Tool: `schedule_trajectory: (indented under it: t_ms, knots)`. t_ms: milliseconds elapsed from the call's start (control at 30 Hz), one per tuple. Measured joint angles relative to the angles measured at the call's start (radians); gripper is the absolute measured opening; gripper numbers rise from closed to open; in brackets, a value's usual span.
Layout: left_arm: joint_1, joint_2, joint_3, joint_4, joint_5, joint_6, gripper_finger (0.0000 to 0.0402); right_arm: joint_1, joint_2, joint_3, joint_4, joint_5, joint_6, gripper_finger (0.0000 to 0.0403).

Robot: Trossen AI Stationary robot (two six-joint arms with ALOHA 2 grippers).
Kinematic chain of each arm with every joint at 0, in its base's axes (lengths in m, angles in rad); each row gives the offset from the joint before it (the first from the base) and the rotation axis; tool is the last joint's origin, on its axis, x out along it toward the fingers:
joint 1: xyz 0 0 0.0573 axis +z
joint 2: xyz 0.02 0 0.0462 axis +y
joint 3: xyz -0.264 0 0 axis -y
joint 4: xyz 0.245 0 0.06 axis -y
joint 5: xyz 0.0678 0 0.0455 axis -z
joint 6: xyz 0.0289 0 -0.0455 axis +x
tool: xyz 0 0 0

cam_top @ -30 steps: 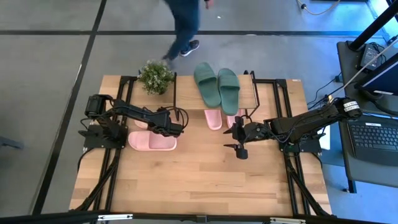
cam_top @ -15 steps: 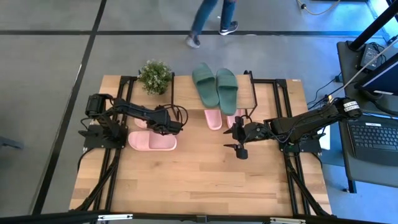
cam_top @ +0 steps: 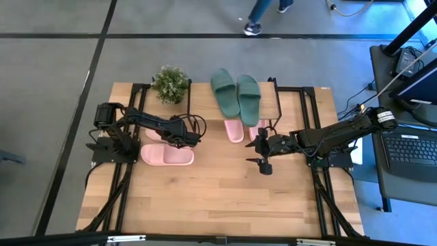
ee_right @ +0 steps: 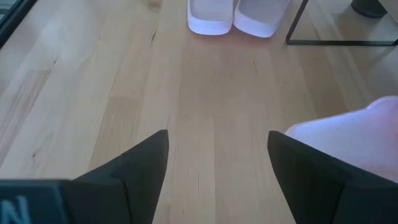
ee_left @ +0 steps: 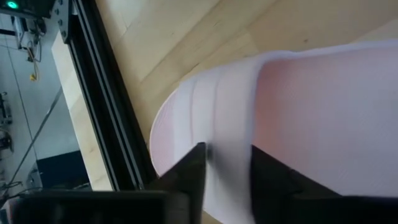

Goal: Pick and place slides into the shelf
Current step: Put the pink slipper under the shelf

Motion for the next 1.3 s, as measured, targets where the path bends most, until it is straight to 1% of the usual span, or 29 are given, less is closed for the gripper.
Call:
schedule_trajectory:
  t_ms: [133, 200, 333, 433, 600, 633, 733, 900, 1033, 1133, 1233, 1300]
  knots:
    - [0.000, 0.000, 0.000, -0.002, 0.001, 0.002, 0.0029, 0.000, 0.000, 0.000, 0.000, 0.000, 0.000, 0.0274]
    - [0.000, 0.000, 0.000, -0.003, 0.007, 0.013, 0.0011, 0.000, 0.000, 0.000, 0.000, 0.000, 0.000, 0.0274]
    - [-0.001, 0.000, 0.001, -0.019, 0.013, 0.048, 0.0008, 0.000, 0.000, 0.000, 0.000, 0.000, 0.000, 0.0274]
    - [-0.021, 0.000, 0.021, -0.119, 0.024, 0.033, 0.0006, 0.000, 0.000, 0.000, 0.000, 0.000, 0.003, 0.0274]
    - [-0.081, -0.022, 0.112, -0.306, 0.011, -0.035, 0.0005, 0.000, 0.000, 0.000, 0.001, 0.000, 0.003, 0.0274]
    - [-0.094, -0.031, 0.132, -0.315, 0.002, -0.039, 0.0004, 0.000, 0.000, 0.000, 0.001, 0.000, 0.003, 0.0274]
    - [-0.135, -0.064, 0.176, -0.296, -0.009, -0.005, 0.0003, 0.000, 0.000, 0.000, 0.001, 0.000, 0.003, 0.0274]
    - [-0.225, -0.067, 0.258, -0.304, -0.004, 0.021, 0.0002, 0.000, 0.000, 0.000, -0.001, 0.000, 0.006, 0.0274]
    - [-0.311, -0.068, 0.302, -0.304, 0.113, 0.000, 0.0002, 0.000, 0.000, 0.000, -0.011, 0.000, 0.012, 0.0274]
    - [-0.389, -0.068, 0.340, -0.301, 0.161, -0.024, 0.0002, 0.000, 0.000, 0.000, -0.021, 0.000, 0.012, 0.0274]
    - [-0.456, -0.068, 0.383, -0.249, 0.145, -0.025, 0.0002, 0.000, 0.000, 0.000, -0.021, 0.000, 0.004, 0.0274]
    - [-0.489, -0.068, 0.413, -0.210, 0.086, -0.016, 0.0002, 0.000, 0.000, 0.000, -0.020, 0.000, 0.003, 0.0274]
